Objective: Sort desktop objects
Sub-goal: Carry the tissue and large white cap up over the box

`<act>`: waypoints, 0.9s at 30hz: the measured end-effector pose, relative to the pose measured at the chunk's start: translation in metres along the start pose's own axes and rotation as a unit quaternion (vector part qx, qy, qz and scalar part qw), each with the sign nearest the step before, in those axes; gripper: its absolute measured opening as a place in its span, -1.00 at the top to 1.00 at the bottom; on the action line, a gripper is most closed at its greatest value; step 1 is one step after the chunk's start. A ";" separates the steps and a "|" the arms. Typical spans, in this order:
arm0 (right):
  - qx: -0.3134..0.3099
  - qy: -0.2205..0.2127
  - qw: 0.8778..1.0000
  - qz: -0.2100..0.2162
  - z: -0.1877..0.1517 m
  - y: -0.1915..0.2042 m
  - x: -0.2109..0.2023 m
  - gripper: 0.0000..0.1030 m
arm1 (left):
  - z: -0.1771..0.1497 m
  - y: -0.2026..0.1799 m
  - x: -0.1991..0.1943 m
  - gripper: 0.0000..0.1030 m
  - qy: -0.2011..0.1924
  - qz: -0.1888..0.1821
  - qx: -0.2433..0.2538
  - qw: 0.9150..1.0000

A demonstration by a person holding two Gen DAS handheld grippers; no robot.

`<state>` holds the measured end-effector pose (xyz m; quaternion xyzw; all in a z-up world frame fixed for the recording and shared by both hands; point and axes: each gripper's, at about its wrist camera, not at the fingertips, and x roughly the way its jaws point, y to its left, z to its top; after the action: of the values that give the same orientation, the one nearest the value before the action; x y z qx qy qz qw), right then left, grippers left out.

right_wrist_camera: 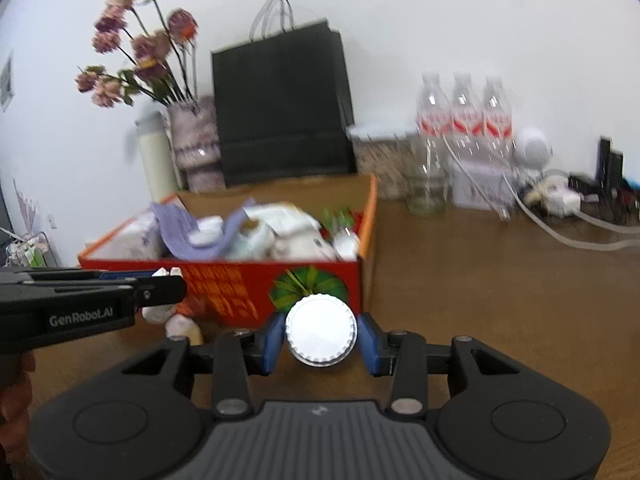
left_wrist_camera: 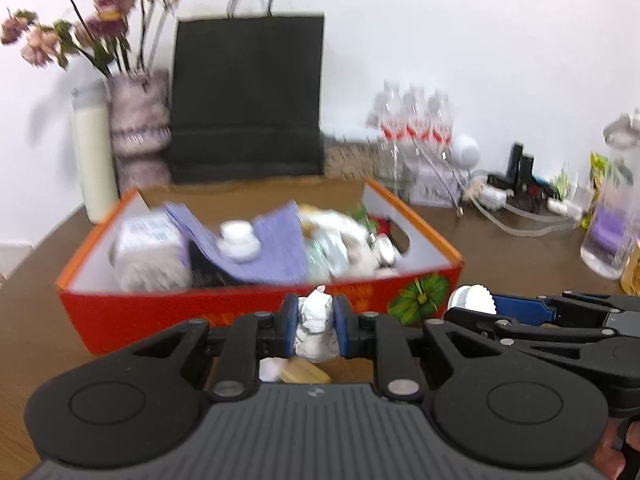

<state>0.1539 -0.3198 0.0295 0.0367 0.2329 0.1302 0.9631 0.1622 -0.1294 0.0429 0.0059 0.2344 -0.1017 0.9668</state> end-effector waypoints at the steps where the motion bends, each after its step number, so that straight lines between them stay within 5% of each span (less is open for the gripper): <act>1: -0.003 -0.007 1.000 0.001 0.004 0.003 -0.001 0.25 | 0.004 0.004 -0.003 0.62 -0.009 0.002 -0.001 1.000; 9: -0.027 -0.038 0.999 -0.010 0.039 0.023 0.015 0.24 | 0.031 0.031 -0.007 0.62 -0.056 0.024 -0.007 0.998; 27: -0.031 -0.025 0.999 -0.029 0.046 0.025 0.090 0.24 | 0.035 0.055 0.063 0.61 -0.054 0.034 0.010 0.998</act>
<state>0.2460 -0.2722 0.0346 0.0036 0.2060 0.1086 0.9725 0.2443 -0.0896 0.0432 0.0182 0.1806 -0.0713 0.9808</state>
